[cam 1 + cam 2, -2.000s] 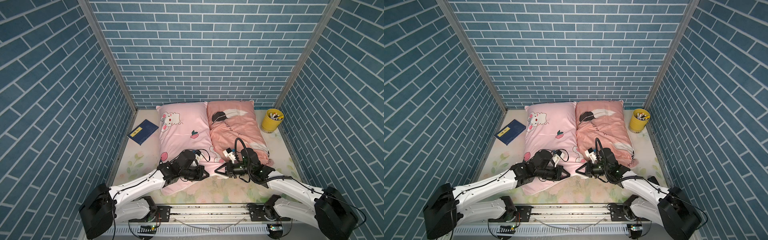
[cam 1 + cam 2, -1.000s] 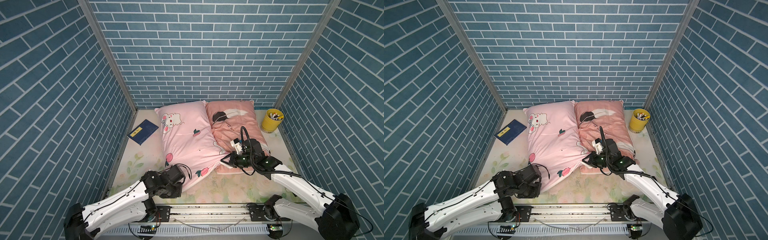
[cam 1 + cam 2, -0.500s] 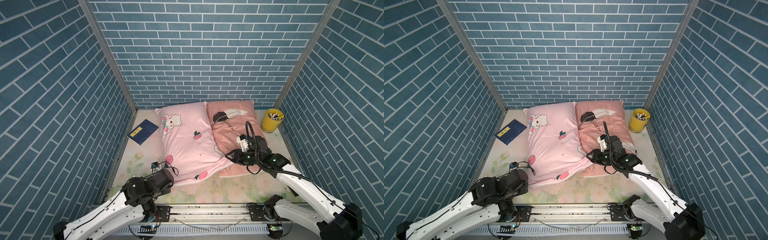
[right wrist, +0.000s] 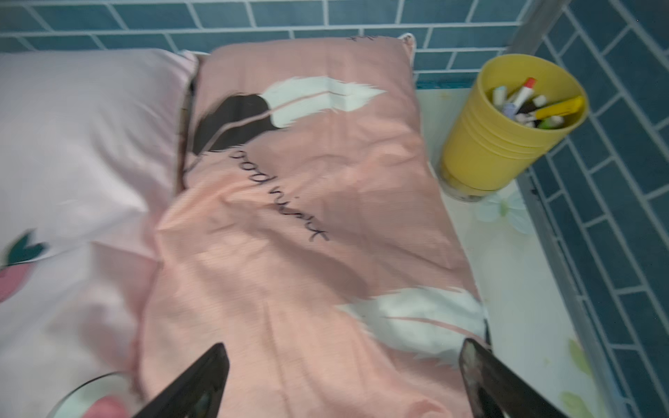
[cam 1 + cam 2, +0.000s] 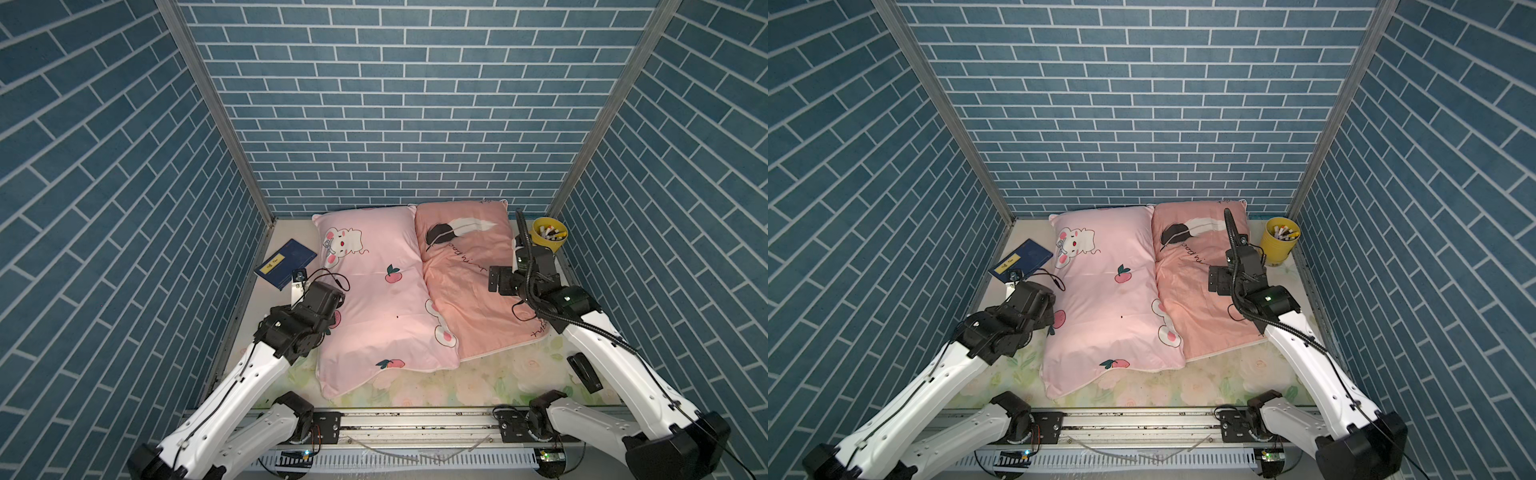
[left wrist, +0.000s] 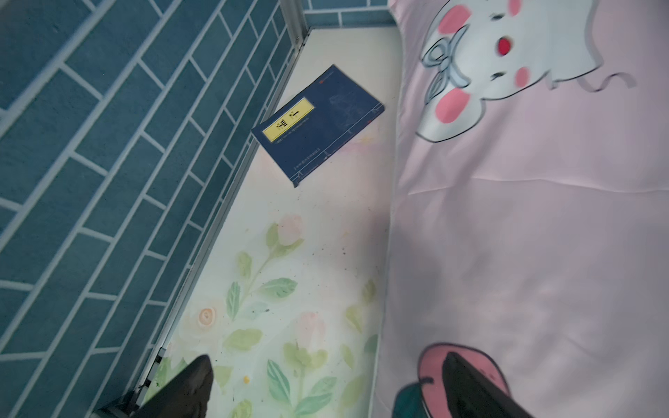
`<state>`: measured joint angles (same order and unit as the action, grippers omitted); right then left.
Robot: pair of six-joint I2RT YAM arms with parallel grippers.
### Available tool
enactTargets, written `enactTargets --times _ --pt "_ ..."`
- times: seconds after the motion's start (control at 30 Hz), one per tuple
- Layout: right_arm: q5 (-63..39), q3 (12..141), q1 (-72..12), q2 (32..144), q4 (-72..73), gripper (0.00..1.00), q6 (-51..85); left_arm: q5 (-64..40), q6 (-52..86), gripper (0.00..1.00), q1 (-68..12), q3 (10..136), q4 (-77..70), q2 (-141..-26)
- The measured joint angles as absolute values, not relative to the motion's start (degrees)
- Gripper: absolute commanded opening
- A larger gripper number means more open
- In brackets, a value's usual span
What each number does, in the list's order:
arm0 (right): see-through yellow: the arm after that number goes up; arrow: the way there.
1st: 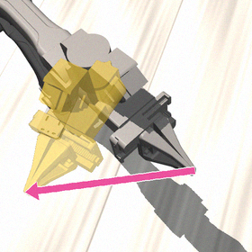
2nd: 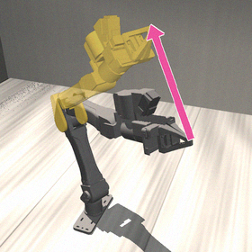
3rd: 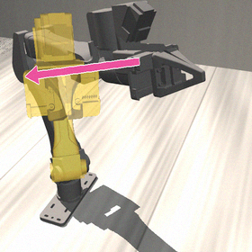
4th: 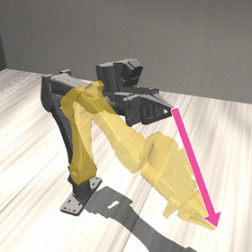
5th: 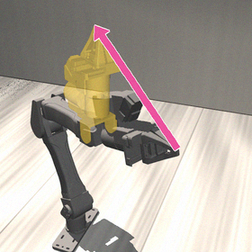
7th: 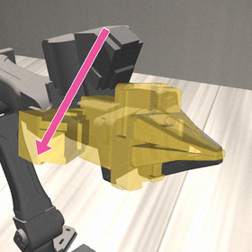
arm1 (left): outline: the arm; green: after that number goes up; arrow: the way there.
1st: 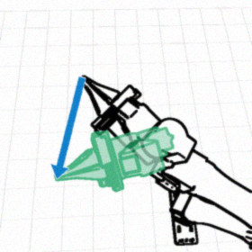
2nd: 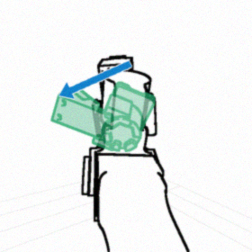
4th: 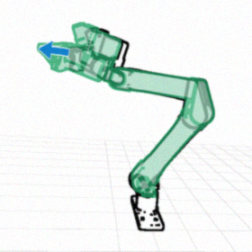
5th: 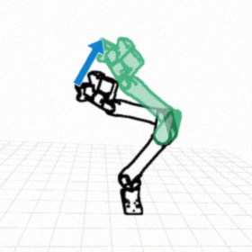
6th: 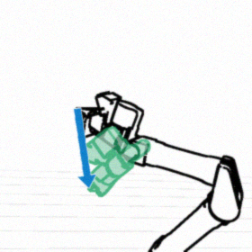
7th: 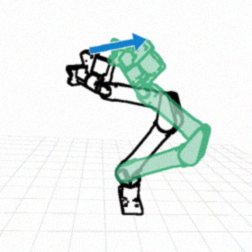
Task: Zip up pillowcases
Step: Reset both arms
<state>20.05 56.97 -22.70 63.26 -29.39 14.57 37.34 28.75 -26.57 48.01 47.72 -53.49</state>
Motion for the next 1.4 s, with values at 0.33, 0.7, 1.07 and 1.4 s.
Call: enactTargets --times 0.33,0.7,1.07,1.4 --pt "21.91 35.07 -7.75 73.47 0.51 0.99 6.00 35.92 12.78 1.00 -14.48 35.75 13.04 -68.77" --pt "17.10 24.69 -4.32 80.58 33.93 0.99 3.14 28.03 2.28 0.99 -10.44 27.31 -19.99 -76.93" --pt "10.13 20.82 1.56 87.18 51.90 0.99 5.76 22.46 -1.89 1.00 -8.47 27.53 -30.20 -80.36" --pt "9.15 20.80 2.17 87.22 52.73 0.99 6.17 20.53 -3.79 1.00 -7.11 26.00 -39.29 -83.66"
